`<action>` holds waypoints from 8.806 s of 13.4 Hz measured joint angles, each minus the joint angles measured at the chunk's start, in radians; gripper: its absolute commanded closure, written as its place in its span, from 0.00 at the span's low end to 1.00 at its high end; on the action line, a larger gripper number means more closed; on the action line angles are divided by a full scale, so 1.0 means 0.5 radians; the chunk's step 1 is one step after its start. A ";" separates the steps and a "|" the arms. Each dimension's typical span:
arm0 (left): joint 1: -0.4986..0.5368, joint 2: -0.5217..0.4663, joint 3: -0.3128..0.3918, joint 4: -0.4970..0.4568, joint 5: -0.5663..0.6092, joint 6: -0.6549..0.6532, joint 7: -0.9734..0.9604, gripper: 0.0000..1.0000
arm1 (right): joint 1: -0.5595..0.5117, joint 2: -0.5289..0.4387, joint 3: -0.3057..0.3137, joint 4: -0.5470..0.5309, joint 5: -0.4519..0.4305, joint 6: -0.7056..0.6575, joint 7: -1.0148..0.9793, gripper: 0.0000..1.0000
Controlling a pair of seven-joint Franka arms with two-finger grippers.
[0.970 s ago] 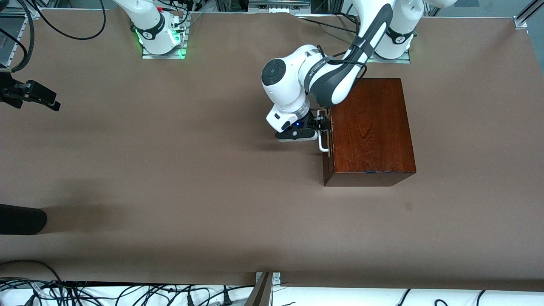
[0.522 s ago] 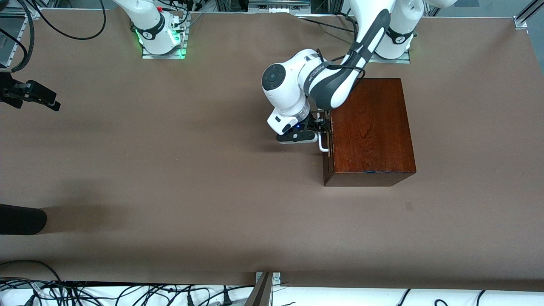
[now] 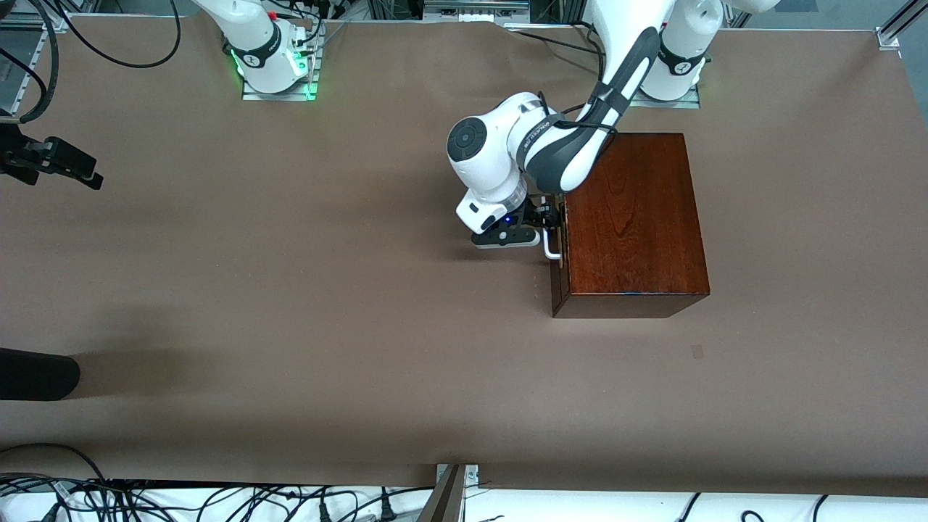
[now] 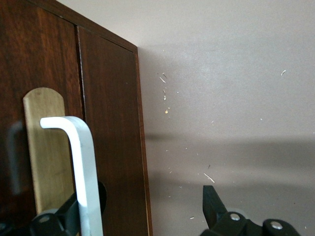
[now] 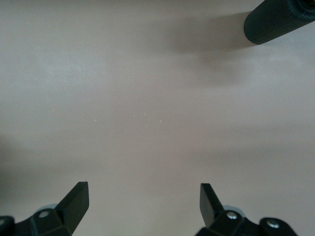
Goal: Open drawer, take yellow block, close drawer
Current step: 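Close the left gripper on the white drawer handle, then pull the drawer handle outward with the left gripper, then release the handle and raise the left gripper while the right gripper approaches, then lower the right gripper into the drawer above the yellow cube, then align the right gripper over the yellow cube and descend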
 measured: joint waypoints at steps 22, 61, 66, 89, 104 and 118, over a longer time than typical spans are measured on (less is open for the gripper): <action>-0.085 0.131 -0.053 0.271 -0.180 0.016 -0.287 0.00 | 0.000 0.011 -0.010 0.067 0.025 -0.007 -0.004 0.00; 0.127 -0.313 -0.043 0.661 -0.574 -0.548 -0.168 0.00 | 0.155 0.019 0.030 0.067 0.135 -0.016 -0.018 0.00; 0.615 -0.717 -0.041 0.467 -0.752 -0.782 0.440 0.00 | 0.407 0.080 0.038 0.068 0.343 -0.009 -0.001 0.00; 1.173 -1.320 0.267 0.013 -0.743 -0.877 1.453 0.00 | 1.622 0.857 0.063 0.496 0.416 0.683 -0.016 0.00; 1.325 -1.242 0.284 0.028 -0.773 -0.764 1.570 0.00 | 1.768 1.300 0.062 0.761 0.186 0.883 -0.230 0.00; 1.337 -1.200 0.284 0.029 -0.773 -0.715 1.570 0.00 | 1.844 1.511 0.066 0.765 0.172 1.069 -0.273 0.00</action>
